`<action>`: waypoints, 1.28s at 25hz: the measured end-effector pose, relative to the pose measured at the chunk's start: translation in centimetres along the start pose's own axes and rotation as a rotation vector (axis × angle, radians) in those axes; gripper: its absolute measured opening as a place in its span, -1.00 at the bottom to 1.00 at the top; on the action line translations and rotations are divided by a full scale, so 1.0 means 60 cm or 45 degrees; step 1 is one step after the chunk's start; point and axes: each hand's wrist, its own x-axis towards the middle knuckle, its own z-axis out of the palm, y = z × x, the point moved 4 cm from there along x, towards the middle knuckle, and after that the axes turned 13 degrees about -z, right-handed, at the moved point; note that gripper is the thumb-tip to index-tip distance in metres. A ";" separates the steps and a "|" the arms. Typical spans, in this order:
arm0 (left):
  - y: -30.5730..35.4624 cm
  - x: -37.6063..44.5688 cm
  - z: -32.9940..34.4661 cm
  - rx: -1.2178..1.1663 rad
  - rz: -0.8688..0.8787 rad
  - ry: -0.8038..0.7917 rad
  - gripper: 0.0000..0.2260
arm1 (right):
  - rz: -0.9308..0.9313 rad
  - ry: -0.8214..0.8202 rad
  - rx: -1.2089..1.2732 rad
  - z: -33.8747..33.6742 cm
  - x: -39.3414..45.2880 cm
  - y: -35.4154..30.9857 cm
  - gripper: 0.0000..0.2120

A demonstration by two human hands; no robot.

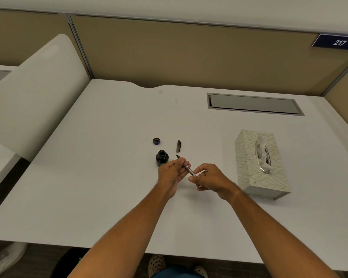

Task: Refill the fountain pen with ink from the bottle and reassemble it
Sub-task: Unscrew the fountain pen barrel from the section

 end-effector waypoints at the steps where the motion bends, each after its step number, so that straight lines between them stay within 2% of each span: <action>1: 0.000 0.000 0.001 -0.002 -0.001 0.000 -0.86 | 0.017 -0.007 0.007 0.001 0.000 0.000 -0.79; 4: 0.002 -0.001 0.002 -0.005 -0.003 -0.005 -0.88 | 0.021 -0.066 0.007 0.003 0.001 0.003 -0.80; 7: 0.002 -0.001 0.002 0.002 -0.004 0.003 -0.87 | 0.007 -0.023 0.016 0.002 0.001 -0.001 -0.90; 13: 0.005 -0.001 0.002 -0.010 -0.004 -0.001 -0.86 | 0.008 -0.065 0.032 0.003 0.004 0.002 -0.83; 15: 0.006 -0.001 0.002 -0.017 -0.007 0.004 -0.85 | -0.004 -0.027 0.013 0.001 0.004 0.001 -0.86; 17: 0.008 -0.002 0.002 -0.020 -0.011 0.003 -0.87 | 0.033 0.004 0.030 0.001 0.006 0.004 -0.80; 22: 0.015 -0.001 0.000 -0.040 0.003 0.007 -0.90 | 0.057 -0.033 -0.021 -0.006 0.005 0.012 -0.97; 25: 0.025 0.001 -0.002 -0.065 0.027 0.005 -0.90 | 0.127 -0.060 -0.067 -0.021 0.001 0.029 -0.96; 29: 0.035 0.005 -0.003 -0.121 0.040 0.010 -0.90 | 0.190 0.048 -0.142 -0.046 0.001 0.053 -0.95; 32: 0.035 0.006 -0.003 -0.109 0.032 0.008 -0.91 | 0.148 0.189 -0.163 -0.052 0.007 0.060 -0.93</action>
